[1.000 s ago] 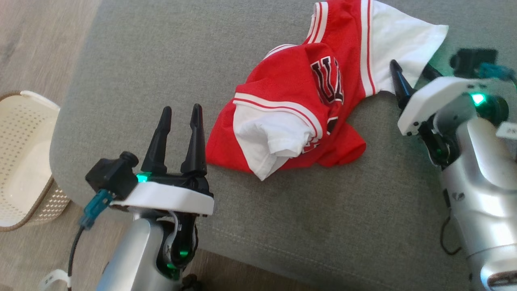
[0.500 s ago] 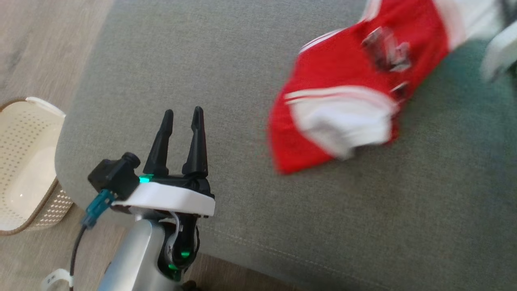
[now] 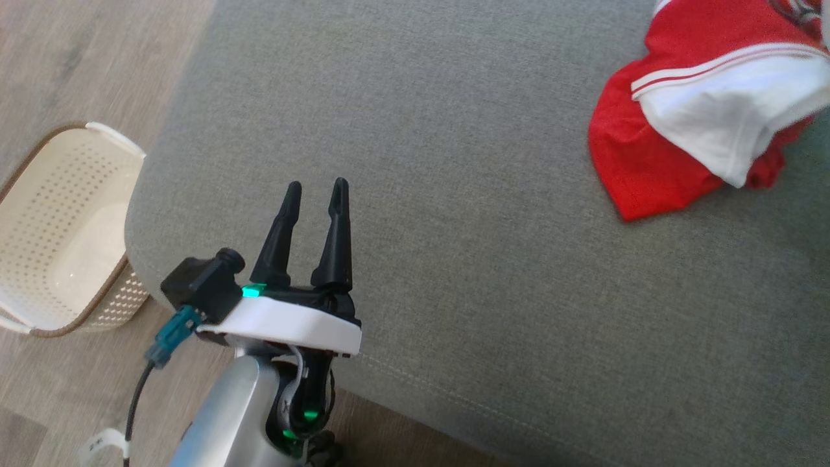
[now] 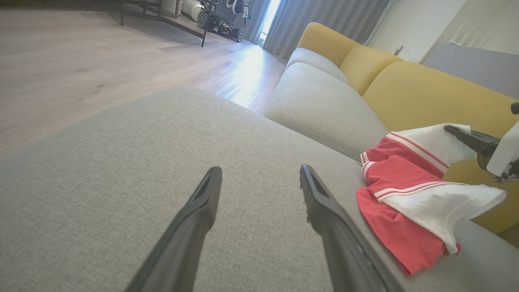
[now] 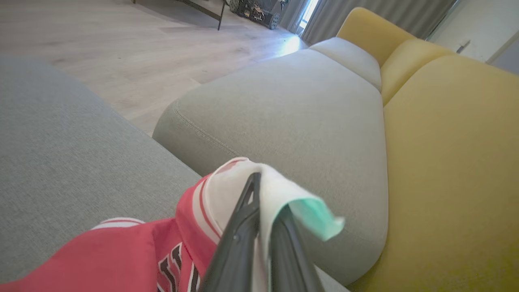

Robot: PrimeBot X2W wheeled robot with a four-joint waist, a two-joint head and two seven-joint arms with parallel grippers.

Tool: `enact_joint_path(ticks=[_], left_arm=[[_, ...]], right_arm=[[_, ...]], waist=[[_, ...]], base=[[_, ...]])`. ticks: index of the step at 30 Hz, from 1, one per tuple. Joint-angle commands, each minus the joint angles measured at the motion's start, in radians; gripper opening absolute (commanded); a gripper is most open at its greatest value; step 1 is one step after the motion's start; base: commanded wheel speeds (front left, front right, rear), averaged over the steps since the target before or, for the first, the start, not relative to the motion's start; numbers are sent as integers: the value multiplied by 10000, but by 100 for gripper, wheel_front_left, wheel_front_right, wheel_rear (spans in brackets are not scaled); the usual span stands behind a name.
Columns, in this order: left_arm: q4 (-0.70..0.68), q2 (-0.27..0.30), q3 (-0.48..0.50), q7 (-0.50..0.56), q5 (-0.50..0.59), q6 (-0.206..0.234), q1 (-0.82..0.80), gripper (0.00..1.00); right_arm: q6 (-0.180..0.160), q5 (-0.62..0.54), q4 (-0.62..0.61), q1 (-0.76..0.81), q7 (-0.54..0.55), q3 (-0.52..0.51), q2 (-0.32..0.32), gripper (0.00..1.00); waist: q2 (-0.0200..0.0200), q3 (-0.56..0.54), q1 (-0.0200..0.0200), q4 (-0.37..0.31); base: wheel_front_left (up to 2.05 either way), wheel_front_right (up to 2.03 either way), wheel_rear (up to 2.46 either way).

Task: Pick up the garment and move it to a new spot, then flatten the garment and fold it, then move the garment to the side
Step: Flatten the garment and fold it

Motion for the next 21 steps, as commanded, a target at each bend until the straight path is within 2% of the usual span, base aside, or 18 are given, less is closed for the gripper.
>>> enact_joint_path(ticks=[1,2,10,14,21], left_arm=[[-339,97,320,-51,-8,-14,-281,100],[-341,97,315,-51,-9,-6,-286,100],[-256,97,600,-51,278,0,-291,100],[-213,97,765,-51,445,-53,-356,100],[-141,97,1136,-51,888,-202,-397,100]], right_arm=[[-7,11,5,-118,-32,-127,-57,73],[-7,35,320,-71,-73,-266,-54,100],[-7,66,1659,358,-1126,-1085,375,100],[-7,202,1842,529,-1662,-1324,721,100],[-7,828,1769,1311,-3032,-1685,1675,100]], waist=[[0,23,0,56],[0,27,0,69],[0,-176,0,-483],[0,-381,0,-890],[0,-1143,0,-1986]], base=[[0,0,0],[0,0,0],[0,0,0],[0,0,0],[0,0,0]])
